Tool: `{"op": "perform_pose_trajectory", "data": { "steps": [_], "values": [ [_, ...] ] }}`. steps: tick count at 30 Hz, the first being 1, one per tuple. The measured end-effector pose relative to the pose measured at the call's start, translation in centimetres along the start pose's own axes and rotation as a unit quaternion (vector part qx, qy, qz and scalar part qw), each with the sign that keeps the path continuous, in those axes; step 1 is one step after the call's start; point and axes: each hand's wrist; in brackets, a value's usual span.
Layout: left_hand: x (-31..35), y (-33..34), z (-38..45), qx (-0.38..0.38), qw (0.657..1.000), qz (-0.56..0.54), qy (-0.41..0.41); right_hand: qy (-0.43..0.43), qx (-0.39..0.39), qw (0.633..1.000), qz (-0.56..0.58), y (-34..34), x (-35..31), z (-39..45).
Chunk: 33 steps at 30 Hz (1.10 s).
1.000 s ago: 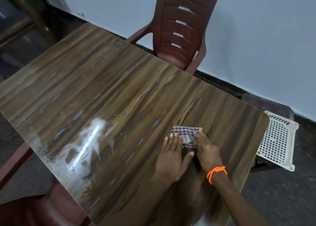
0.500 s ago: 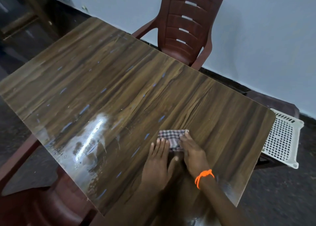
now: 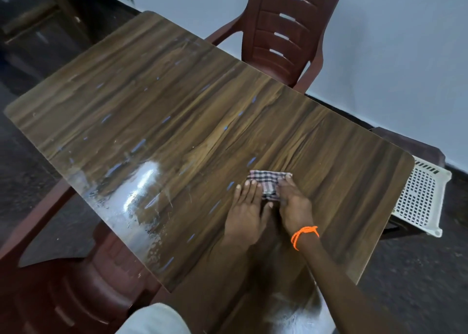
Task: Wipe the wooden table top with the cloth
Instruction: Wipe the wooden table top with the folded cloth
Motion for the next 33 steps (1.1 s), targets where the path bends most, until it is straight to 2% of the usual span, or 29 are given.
{"op": "perform_pose_trajectory", "data": {
  "steps": [4,9,13,15,21,25,28,33],
  "values": [
    [-2.2,-1.7,-6.1,0.029,0.999,0.019,-0.006,-0.043,-0.023,0.998,0.038,0.8,-2.4,-4.5],
    [-0.7,-1.4,-13.9,0.005,1.000,0.013,0.025,-0.072,-0.034,0.995,0.053,-2.2,-1.5,-11.5],
    [1.4,-0.5,-11.6,-0.011,0.999,-0.005,0.052,0.030,0.003,0.999,0.022,-3.5,0.3,-11.7],
    [1.4,-0.6,-9.0,-0.016,0.998,-0.005,0.054,0.051,0.022,0.998,0.001,-2.8,0.2,-10.0],
    [-2.5,-2.9,-7.1,-0.014,1.000,0.015,0.014,0.005,0.018,1.000,-0.001,1.5,-3.6,-7.5],
    [-5.3,-4.8,-12.4,0.003,1.000,0.018,0.010,-0.009,-0.005,0.999,0.054,2.5,-6.2,-11.8],
    [-5.0,-5.3,-17.0,-0.004,1.000,0.021,0.016,-0.032,-0.021,0.997,0.069,1.5,-6.5,-15.9],
    [-2.9,-4.4,-17.0,-0.024,0.999,0.004,0.047,0.020,-0.018,0.999,0.037,-1.2,-4.5,-18.0]
  ]
}}
Point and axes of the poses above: each hand's wrist, its own z-axis towards the middle knuckle, its own y-axis out of the palm, x = y × z, and after that the axes turned 13 degrees about x, right-handed
